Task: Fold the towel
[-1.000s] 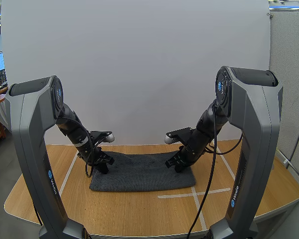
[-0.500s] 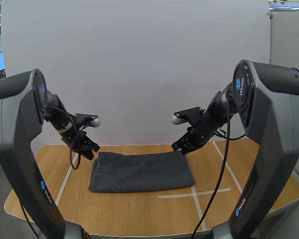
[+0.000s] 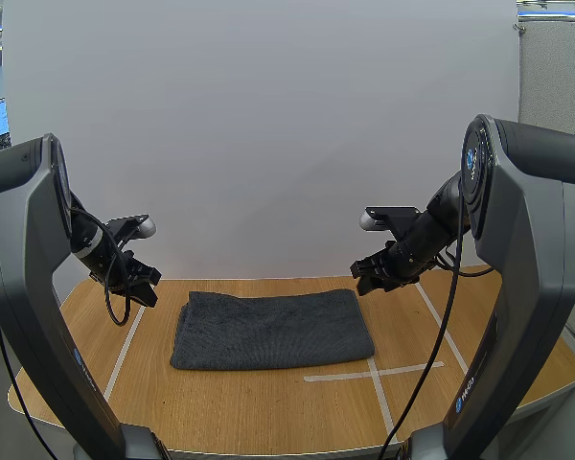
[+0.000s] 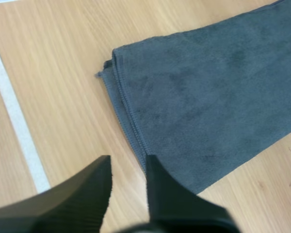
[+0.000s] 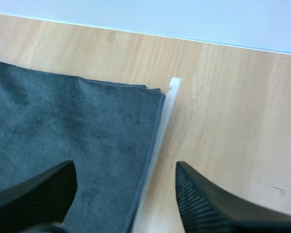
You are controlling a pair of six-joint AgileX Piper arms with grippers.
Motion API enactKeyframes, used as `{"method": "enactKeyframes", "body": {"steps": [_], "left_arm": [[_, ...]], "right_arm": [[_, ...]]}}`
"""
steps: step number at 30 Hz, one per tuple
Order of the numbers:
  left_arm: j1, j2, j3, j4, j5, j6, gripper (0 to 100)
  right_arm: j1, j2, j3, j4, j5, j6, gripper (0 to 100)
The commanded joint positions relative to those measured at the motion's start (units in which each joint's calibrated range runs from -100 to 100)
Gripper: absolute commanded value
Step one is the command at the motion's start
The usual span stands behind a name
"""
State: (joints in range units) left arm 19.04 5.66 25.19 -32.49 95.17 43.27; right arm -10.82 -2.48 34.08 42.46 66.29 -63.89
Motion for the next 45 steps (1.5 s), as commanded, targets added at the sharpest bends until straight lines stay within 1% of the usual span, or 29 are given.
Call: {"method": "enactKeyframes", "body": {"steps": [1, 2, 6, 12, 14, 18, 23, 29, 30, 32, 34, 36, 41, 42, 44, 45], "left_arm": [[0.15, -0.6, 0.3, -1.9, 1.8, 0.5, 90], [0.15, -0.6, 0.3, -1.9, 1.8, 0.5, 100], [0.15, -0.6, 0.3, -1.9, 1.8, 0.5, 100], [0.15, -0.6, 0.3, -1.9, 1.8, 0.5, 100], [0.15, -0.6, 0.3, -1.9, 1.4, 0.5, 100], [0.15, -0.6, 0.3, -2.0, 0.7, 0.5, 100], [0.15, -0.6, 0.3, -2.0, 0.4, 0.5, 100], [0.15, -0.6, 0.3, -2.0, 0.1, 0.5, 100], [0.15, -0.6, 0.3, -2.0, -0.1, 0.5, 100], [0.15, -0.6, 0.3, -2.0, -0.5, 0.5, 100], [0.15, -0.6, 0.3, -2.0, -0.5, 0.5, 100], [0.15, -0.6, 0.3, -2.0, -0.5, 0.5, 100], [0.15, -0.6, 0.3, -2.0, -1.1, 0.5, 100], [0.15, -0.6, 0.3, -2.0, -1.3, 0.5, 100], [0.15, -0.6, 0.3, -2.0, -1.3, 0.5, 100], [0.15, -0.6, 0.3, -2.0, -1.5, 0.5, 100]], "right_arm": [[-0.2, 2.3, 0.5, 2.4, 0.4, -0.5, 100], [-0.2, 3.5, 0.5, 3.3, 0.4, -1.1, 100], [-0.2, 8.6, 0.5, 5.3, 0.4, -2.9, 100], [-0.2, 12.5, 0.5, 5.5, -3.1, -4.5, 100], [-0.2, 13.2, 0.5, 5.8, -3.6, -5.6, 100], [-0.2, 13.9, 0.5, 6.2, -3.8, -5.8, 100], [-0.2, 15.0, 0.5, 8.3, -3.8, -7.0, 100], [1.6, 15.8, 0.5, 8.3, -2.8, -7.1, 100], [1.8, 15.8, 0.5, 8.3, -2.5, -7.1, 98], [2.1, 15.8, 0.5, 8.3, -2.0, -7.1, 88], [2.4, 15.8, 0.5, 8.3, -1.9, -6.9, 75], [2.5, 15.8, 0.5, 8.7, -1.3, -6.9, 70], [2.5, 15.8, 0.5, 8.7, -0.7, -6.9, 65], [2.5, 15.8, 0.5, 8.7, -0.7, -6.9, 62], [2.5, 15.7, 0.5, 8.7, -0.7, -6.9, 45], [2.5, 15.5, 0.5, 8.7, -0.7, -6.9, 16]]}}
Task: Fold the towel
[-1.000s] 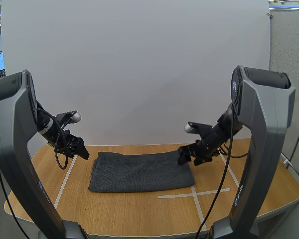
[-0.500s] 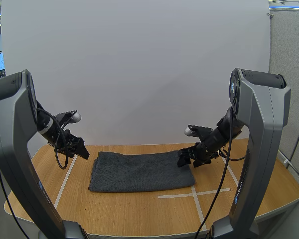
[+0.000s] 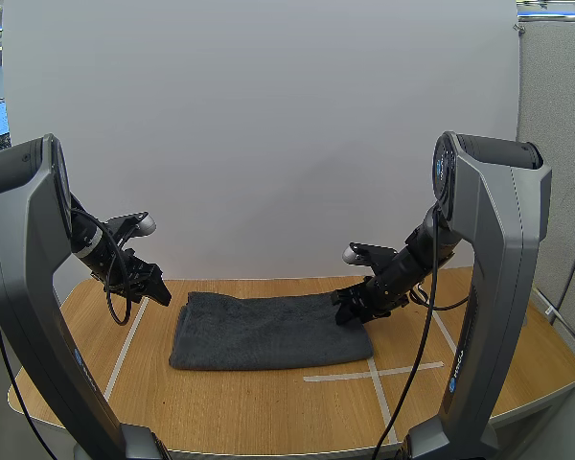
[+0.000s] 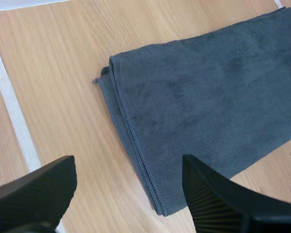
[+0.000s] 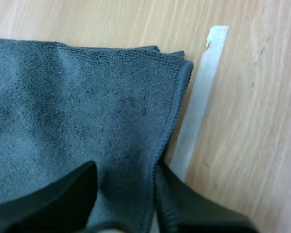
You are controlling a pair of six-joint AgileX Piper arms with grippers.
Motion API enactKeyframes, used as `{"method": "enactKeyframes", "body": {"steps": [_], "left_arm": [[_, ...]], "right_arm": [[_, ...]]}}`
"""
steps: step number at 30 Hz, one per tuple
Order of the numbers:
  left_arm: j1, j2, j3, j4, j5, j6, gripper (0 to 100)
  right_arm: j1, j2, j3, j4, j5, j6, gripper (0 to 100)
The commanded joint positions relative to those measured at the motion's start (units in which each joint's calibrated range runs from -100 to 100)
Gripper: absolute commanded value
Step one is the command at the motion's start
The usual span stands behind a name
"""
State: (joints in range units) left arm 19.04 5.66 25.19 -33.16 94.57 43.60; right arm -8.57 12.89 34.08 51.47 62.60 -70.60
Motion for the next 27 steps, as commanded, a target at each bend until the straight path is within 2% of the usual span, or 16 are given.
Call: {"method": "enactKeyframes", "body": {"steps": [1, 2, 12, 17, 24, 27], "left_arm": [[0.15, -0.6, 0.3, -1.4, -0.9, 0.2, 100], [0.15, -0.6, 0.3, -1.4, -0.9, 0.2, 100], [0.15, -0.6, 0.3, -1.4, -0.7, 0.2, 100], [0.15, -0.6, 0.3, -1.4, -0.7, 0.2, 100], [0.15, -0.6, 0.3, -1.4, -0.3, 0.2, 100], [0.15, -0.6, 0.3, -1.4, -0.3, 0.2, 100]], "right_arm": [[0.2, 0.0, 0.5, -0.3, 3.0, -0.2, 6], [0.2, -0.1, 0.5, -0.3, 3.0, -0.2, 0], [0.0, -7.7, -0.3, -0.3, 1.3, -0.2, 0], [-0.5, -12.9, -1.0, -3.2, 0.6, 0.0, 0], [-4.6, -13.8, -1.0, -3.8, 1.2, -0.2, 0], [-5.3, -14.0, -1.0, -3.8, 3.1, -0.8, 0]]}}
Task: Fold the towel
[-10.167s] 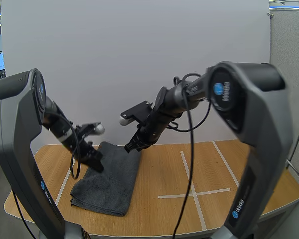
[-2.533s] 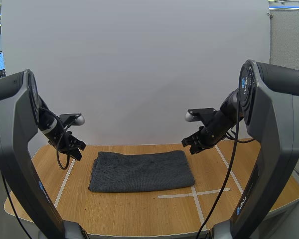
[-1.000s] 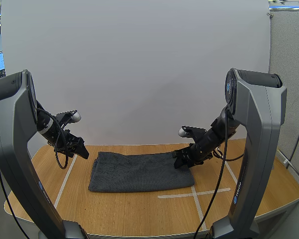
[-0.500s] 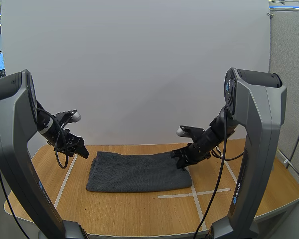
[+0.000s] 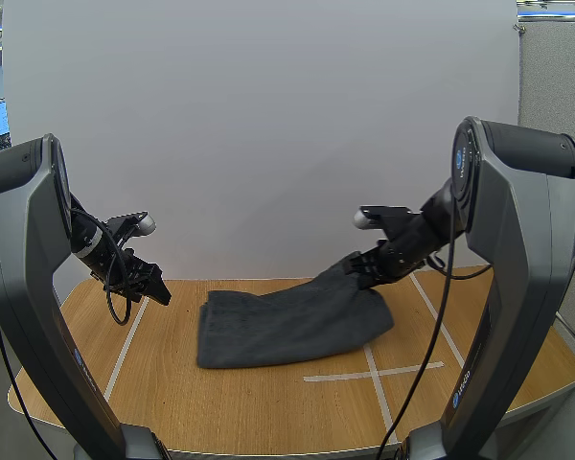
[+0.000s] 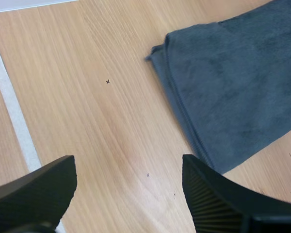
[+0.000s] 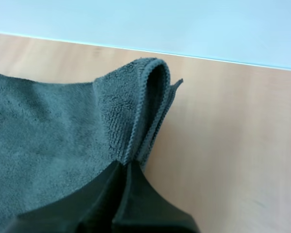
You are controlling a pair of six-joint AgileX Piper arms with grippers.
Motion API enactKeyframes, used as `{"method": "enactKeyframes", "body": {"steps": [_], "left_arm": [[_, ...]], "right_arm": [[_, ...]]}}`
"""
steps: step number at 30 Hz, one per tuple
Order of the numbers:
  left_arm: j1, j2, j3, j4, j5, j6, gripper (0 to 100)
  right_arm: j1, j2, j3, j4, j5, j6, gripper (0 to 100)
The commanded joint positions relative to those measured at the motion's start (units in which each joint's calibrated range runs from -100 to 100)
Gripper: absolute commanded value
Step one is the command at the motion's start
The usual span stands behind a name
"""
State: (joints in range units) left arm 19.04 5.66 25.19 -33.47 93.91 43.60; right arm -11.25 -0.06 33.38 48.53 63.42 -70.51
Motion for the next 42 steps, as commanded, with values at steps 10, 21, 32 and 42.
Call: {"method": "enactKeyframes", "body": {"steps": [10, 21, 32, 42], "left_arm": [[0.15, -0.6, 0.3, -1.1, 1.1, 0.2, 100], [0.15, -0.6, 0.3, -1.1, 2.3, 0.2, 100], [0.15, -0.6, 0.3, -1.1, 4.5, 0.2, 100], [0.15, -0.6, 0.3, -1.1, 5.5, 0.2, 100]], "right_arm": [[-0.5, -5.6, -1.6, 1.4, 10.2, -1.2, 0], [10.1, -6.7, -2.4, 1.7, 6.5, 3.5, 0], [19.1, -3.6, -2.4, 1.7, -6.9, 4.9, 0], [23.7, 4.7, -5.9, 2.3, -14.4, 5.4, 0]]}}
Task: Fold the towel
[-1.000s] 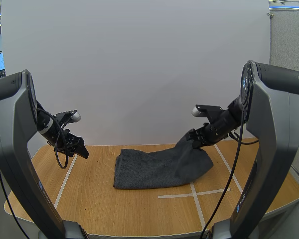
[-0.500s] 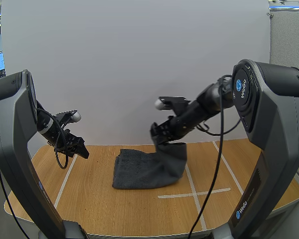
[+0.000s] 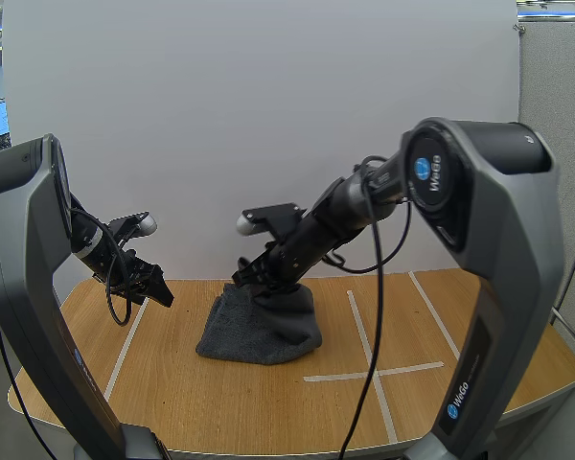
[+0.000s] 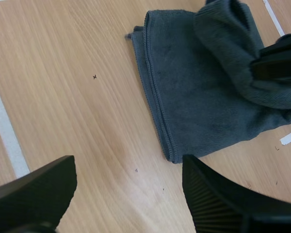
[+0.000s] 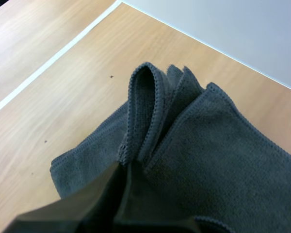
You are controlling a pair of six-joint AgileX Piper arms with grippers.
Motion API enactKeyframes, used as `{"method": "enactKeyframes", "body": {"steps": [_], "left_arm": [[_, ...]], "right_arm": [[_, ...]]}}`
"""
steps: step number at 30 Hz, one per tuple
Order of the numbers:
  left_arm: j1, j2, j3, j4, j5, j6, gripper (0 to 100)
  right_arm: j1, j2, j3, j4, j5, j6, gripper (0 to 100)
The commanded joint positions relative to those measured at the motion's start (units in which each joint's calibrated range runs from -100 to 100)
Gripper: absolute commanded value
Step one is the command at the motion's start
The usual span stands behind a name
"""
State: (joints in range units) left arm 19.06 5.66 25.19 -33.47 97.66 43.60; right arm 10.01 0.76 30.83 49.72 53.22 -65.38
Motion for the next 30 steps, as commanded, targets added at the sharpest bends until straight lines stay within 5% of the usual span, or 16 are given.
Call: {"method": "enactKeyframes", "body": {"steps": [1, 13, 16, 18, 19, 30], "left_arm": [[0.14, -0.6, 0.3, -1.1, 2.1, 0.2, 100], [0.14, -0.6, 0.3, -1.1, 2.3, 0.2, 100], [0.14, -0.6, 0.3, -1.1, 2.3, 0.2, 100], [0.14, -0.6, 0.3, -1.1, 2.3, 0.2, 100], [0.14, -0.6, 0.3, -1.1, 2.3, 0.2, 100], [0.14, -0.6, 0.3, -0.8, 2.3, 0.4, 100]], "right_arm": [[2.7, 4.7, -4.1, 1.1, -5.0, 0.4, 0], [3.2, 12.6, -10.3, 1.2, -6.3, 1.3, 0], [3.2, 12.2, -10.3, 1.2, -6.3, 1.3, 29], [3.2, 11.1, -10.3, 1.2, -6.3, 1.3, 82], [3.2, 10.4, -10.3, 1.2, -6.3, 1.4, 98], [0.6, -4.0, -10.3, -4.2, 6.8, 4.8, 100]]}}
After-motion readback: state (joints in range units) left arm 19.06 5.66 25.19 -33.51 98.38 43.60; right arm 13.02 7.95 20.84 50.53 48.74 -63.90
